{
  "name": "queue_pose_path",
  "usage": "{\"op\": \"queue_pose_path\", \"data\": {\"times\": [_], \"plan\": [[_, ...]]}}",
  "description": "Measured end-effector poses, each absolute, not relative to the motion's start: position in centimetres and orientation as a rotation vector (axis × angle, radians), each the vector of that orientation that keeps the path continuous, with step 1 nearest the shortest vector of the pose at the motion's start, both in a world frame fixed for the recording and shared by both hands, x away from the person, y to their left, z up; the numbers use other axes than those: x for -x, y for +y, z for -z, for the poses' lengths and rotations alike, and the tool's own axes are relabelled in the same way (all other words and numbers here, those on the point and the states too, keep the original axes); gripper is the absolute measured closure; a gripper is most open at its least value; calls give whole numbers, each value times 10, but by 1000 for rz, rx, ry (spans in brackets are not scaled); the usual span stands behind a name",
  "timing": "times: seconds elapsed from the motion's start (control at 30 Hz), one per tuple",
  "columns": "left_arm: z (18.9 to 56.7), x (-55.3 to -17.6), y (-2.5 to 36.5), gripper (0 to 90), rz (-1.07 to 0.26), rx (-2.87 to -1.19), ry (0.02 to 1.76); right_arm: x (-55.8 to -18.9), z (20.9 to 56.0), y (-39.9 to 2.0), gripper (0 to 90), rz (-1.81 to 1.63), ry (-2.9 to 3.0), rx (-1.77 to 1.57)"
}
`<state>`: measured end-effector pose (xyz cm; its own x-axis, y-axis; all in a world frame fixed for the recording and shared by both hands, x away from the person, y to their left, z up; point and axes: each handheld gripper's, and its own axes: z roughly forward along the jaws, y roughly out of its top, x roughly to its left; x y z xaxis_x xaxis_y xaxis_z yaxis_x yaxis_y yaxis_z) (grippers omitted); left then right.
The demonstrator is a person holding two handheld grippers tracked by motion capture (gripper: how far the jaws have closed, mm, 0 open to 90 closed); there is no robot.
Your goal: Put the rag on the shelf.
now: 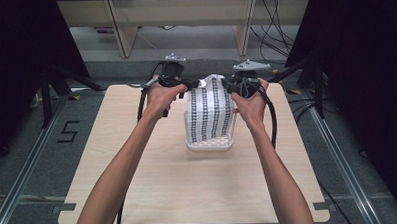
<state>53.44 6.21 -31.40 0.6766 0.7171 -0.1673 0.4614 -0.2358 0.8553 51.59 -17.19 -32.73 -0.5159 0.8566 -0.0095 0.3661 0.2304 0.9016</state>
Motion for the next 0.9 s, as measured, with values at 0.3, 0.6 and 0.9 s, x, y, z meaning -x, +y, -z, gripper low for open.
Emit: {"op": "queue_pose_path", "data": {"times": [0.3, 0.6, 0.9], "plan": [[324, -538, 63, 766, -299, -1927, 933, -521, 337, -171, 758, -1194, 2036, -1188], [321, -532, 64, 626, -296, -1916, 924, -520, 336, -171, 678, -1195, 2037, -1181], [317, -524, 72, 564, -293, -1924, 902, -515, 331, -175, 620, -1224, 2032, -1178]]}}
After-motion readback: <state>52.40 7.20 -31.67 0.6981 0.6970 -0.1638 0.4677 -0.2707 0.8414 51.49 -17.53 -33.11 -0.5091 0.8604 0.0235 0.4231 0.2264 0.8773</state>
